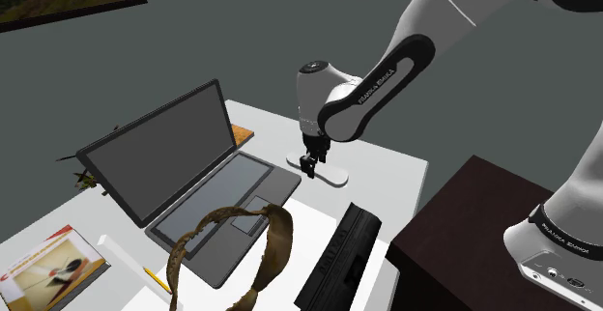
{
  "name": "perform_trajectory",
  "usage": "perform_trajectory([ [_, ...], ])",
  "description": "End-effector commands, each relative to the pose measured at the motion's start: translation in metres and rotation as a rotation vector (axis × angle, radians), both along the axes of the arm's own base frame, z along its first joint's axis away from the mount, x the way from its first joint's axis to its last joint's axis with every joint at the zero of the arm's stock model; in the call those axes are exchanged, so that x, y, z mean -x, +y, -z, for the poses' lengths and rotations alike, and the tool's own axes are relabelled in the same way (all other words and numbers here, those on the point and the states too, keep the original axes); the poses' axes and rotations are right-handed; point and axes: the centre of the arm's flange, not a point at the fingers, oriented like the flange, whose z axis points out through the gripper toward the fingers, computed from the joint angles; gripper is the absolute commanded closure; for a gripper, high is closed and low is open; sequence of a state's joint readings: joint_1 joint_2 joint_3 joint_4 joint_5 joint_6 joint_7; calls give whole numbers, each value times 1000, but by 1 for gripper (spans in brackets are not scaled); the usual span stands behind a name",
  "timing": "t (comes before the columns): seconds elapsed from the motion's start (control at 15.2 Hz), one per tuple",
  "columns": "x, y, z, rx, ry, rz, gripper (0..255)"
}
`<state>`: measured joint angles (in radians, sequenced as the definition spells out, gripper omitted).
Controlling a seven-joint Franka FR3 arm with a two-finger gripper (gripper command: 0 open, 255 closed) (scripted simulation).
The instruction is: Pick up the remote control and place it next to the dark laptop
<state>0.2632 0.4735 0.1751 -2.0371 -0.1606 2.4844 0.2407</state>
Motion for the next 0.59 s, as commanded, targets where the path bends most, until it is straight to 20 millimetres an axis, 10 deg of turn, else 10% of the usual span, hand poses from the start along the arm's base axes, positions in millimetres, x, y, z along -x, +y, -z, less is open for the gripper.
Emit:
perform_trajectory([
  [0.0, 1, -1, 10, 0, -1, 0, 255],
  [0.53, 1, -1, 53, 0, -1, 0, 255],
])
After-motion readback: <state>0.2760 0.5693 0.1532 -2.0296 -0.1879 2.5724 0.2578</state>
